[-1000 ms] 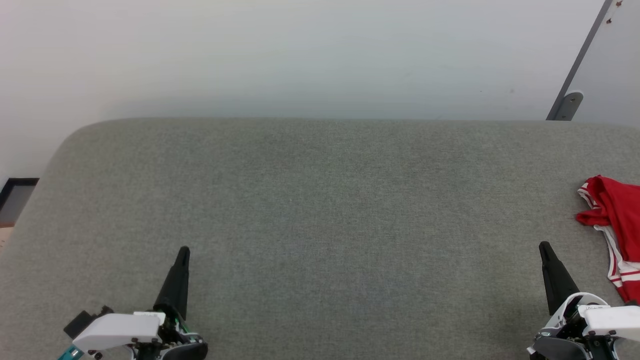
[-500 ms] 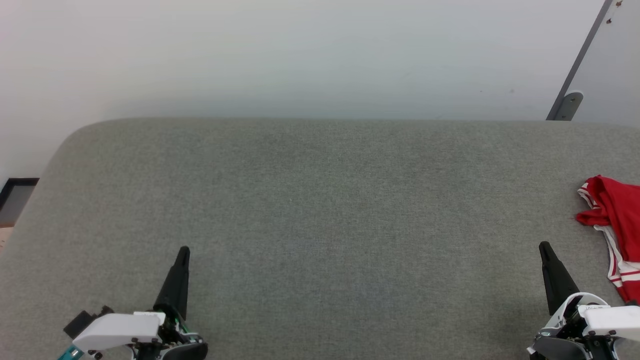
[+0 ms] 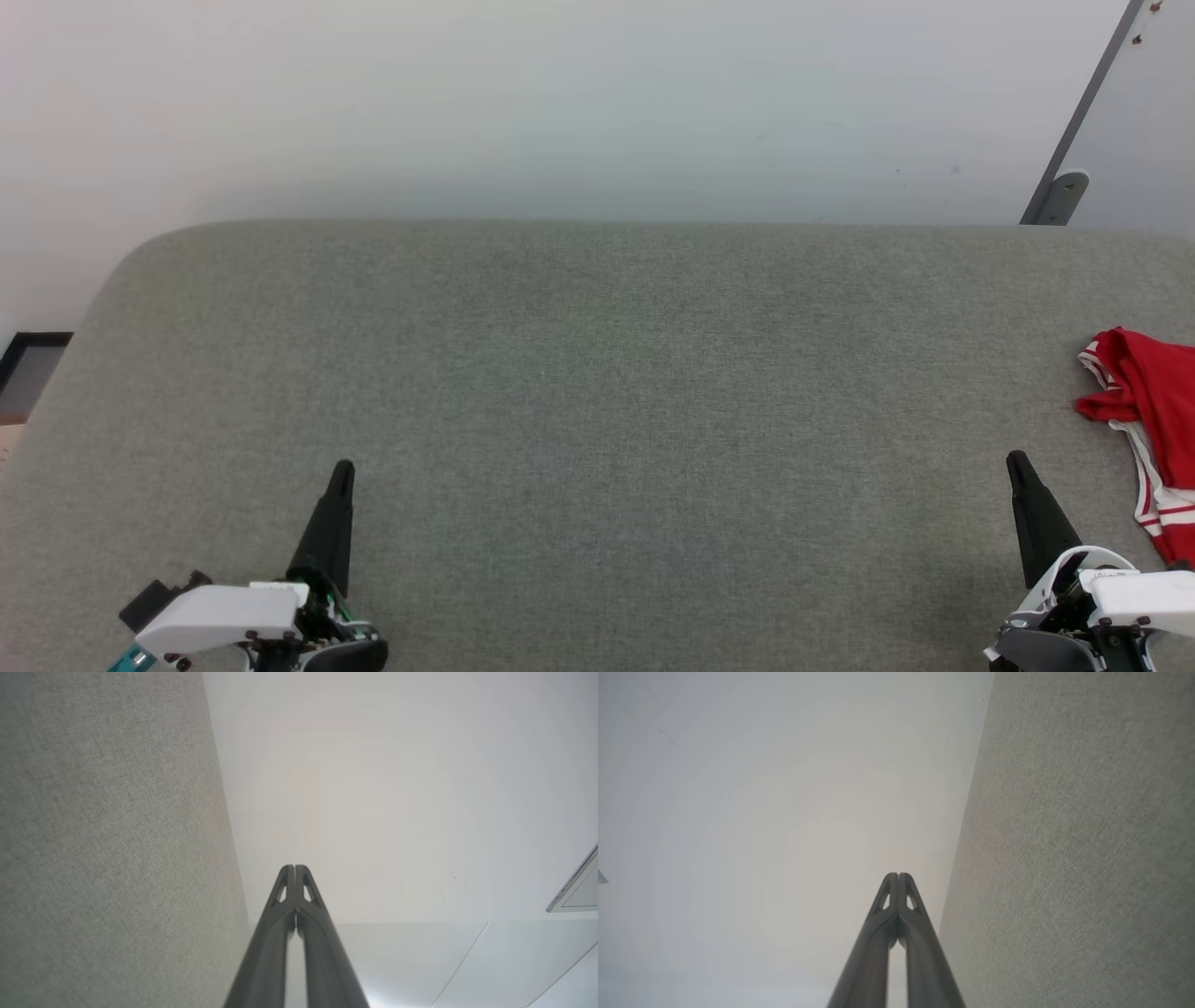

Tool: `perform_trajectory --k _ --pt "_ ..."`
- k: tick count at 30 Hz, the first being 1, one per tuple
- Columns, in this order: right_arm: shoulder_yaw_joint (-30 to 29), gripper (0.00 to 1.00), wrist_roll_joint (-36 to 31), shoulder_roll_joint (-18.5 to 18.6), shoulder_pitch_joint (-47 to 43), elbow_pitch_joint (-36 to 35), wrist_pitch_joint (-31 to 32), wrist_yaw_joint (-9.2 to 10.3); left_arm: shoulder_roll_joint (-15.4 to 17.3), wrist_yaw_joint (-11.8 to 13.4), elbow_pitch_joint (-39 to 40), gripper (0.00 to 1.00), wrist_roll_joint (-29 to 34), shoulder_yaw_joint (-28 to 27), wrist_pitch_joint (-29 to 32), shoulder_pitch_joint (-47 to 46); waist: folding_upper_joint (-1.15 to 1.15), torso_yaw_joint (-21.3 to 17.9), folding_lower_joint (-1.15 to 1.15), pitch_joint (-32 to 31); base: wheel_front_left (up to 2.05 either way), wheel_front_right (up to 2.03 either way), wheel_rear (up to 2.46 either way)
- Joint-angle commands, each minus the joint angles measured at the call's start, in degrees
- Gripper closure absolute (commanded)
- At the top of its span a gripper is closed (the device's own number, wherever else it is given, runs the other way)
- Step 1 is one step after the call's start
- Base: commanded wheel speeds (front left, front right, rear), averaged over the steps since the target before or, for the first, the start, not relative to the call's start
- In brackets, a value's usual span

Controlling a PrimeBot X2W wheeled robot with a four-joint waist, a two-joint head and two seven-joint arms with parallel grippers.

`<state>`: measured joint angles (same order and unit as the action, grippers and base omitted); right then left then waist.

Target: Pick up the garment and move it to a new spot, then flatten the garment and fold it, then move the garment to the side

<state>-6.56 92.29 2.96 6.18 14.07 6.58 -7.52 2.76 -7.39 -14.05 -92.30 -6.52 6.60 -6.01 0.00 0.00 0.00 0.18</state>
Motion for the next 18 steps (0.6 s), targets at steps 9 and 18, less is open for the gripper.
perform_trajectory --k 9,18 --pt "0.02 1.0 0.24 -0.2 0.17 -0.06 0.12 0.06 0.0 -0.19 -0.05 1.0 -0.14 -0.13 0.15 -0.54 0.0 0.0 0.0 0.0 0.0 0.0 0.0" --pt "0.02 1.0 0.24 -0.2 0.17 -0.06 0.12 0.06 0.0 -0.19 -0.05 1.0 -0.15 -0.12 0.13 -0.54 0.0 0.0 0.0 0.0 0.0 0.0 0.0"
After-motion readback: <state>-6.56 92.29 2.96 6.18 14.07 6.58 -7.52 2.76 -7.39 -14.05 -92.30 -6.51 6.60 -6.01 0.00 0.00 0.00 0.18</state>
